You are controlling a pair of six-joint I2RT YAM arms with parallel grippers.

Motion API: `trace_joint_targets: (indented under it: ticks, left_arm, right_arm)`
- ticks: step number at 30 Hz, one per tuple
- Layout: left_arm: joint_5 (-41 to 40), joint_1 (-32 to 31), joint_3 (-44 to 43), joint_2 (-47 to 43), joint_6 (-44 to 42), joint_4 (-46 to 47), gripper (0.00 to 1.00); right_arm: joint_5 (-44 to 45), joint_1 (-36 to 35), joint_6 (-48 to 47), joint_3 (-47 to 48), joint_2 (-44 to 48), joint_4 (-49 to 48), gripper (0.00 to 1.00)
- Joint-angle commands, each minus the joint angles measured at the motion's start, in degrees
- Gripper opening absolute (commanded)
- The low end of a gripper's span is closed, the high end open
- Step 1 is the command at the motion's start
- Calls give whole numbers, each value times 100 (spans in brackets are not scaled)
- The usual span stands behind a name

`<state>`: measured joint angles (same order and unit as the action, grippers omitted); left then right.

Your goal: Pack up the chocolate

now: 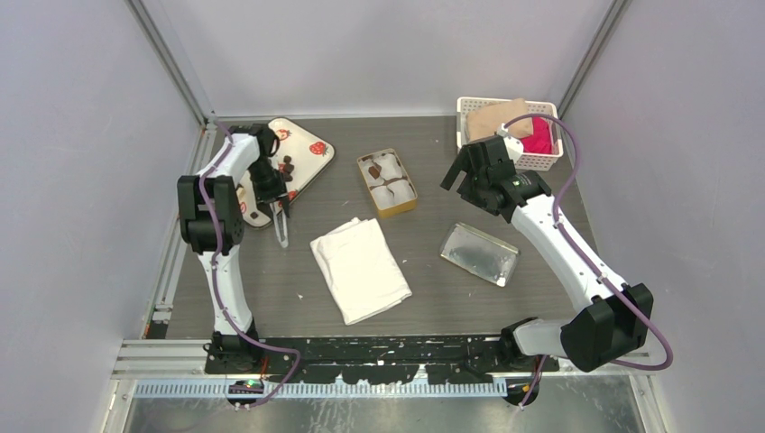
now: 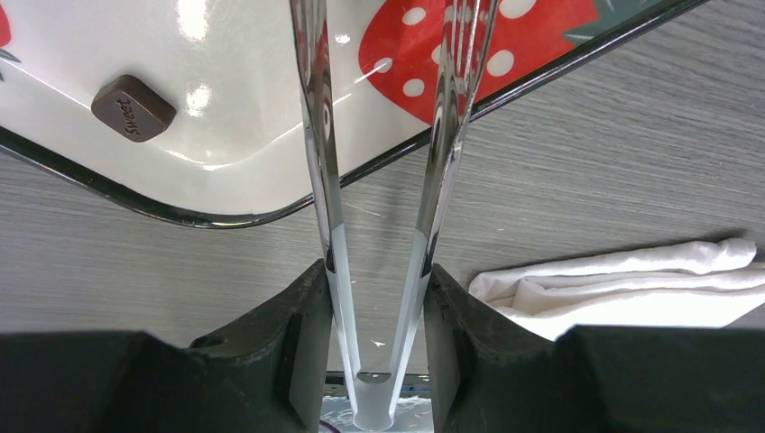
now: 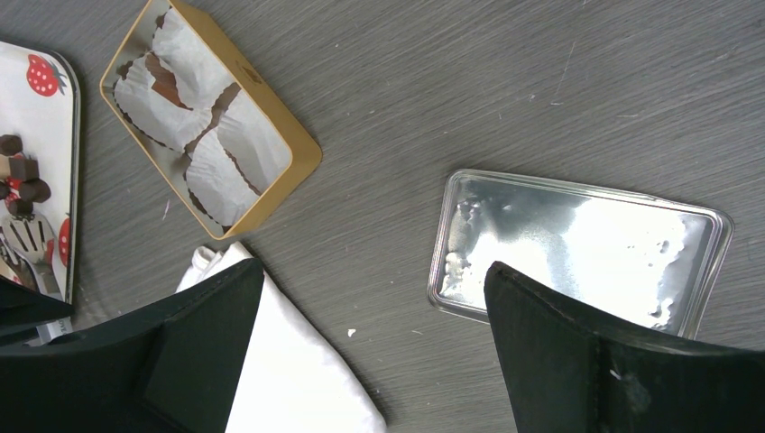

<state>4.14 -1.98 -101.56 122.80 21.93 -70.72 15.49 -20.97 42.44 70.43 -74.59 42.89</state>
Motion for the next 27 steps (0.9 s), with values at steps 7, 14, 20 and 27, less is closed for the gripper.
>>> trace_joint_targets:
  ticks: [7, 14, 20, 27]
  left_arm:
    - [-55, 57, -139, 177, -198, -249, 40]
    - [-53, 57, -153, 145, -180, -220, 20]
    - [-81, 57, -275, 3, -198, -322, 3]
    - [48, 53, -427, -377, -292, -432, 0]
  right_arm:
    - [25, 15, 46, 75, 179, -164, 98]
    - [75, 21, 63, 43, 220, -159, 98]
    - [87, 15, 72, 30, 214, -175, 98]
    - [56, 14, 72, 41, 184, -185, 98]
